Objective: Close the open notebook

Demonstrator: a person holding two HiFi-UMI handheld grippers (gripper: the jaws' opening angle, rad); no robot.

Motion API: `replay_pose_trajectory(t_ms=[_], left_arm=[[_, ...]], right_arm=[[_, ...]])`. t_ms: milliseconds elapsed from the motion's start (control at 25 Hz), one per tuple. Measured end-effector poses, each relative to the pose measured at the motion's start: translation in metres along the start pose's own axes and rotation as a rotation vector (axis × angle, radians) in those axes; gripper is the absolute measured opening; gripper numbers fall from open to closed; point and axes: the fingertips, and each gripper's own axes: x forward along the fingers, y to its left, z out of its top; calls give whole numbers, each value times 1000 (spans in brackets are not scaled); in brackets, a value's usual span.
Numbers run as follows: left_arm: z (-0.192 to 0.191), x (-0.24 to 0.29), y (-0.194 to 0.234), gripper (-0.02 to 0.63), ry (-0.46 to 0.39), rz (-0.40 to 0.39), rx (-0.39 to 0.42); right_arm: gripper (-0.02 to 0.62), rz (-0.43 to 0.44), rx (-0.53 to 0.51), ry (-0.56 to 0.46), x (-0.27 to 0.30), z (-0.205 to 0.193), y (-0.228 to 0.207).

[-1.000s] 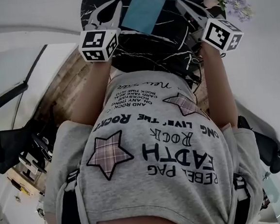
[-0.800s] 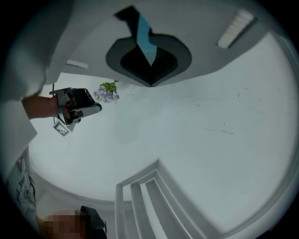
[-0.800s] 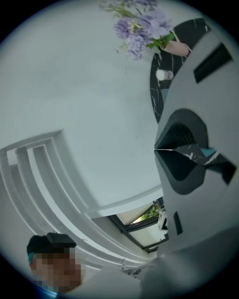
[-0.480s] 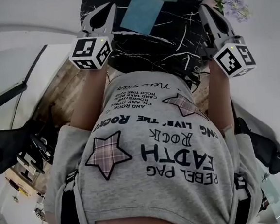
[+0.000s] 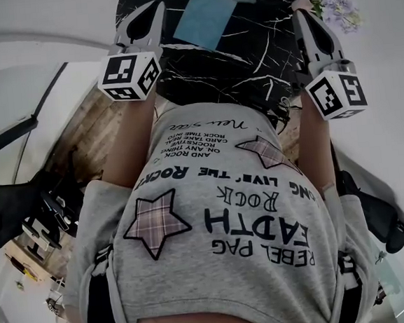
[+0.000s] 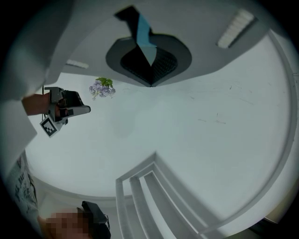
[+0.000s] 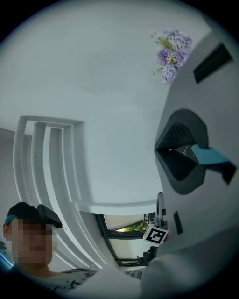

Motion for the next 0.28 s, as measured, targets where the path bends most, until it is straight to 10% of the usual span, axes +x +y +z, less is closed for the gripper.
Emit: replay_pose_trajectory(t_ms=[280], left_arm=[[-4, -3, 1, 9, 13, 13, -24]], right_arm=[[14, -27, -30, -31, -6, 5, -1]])
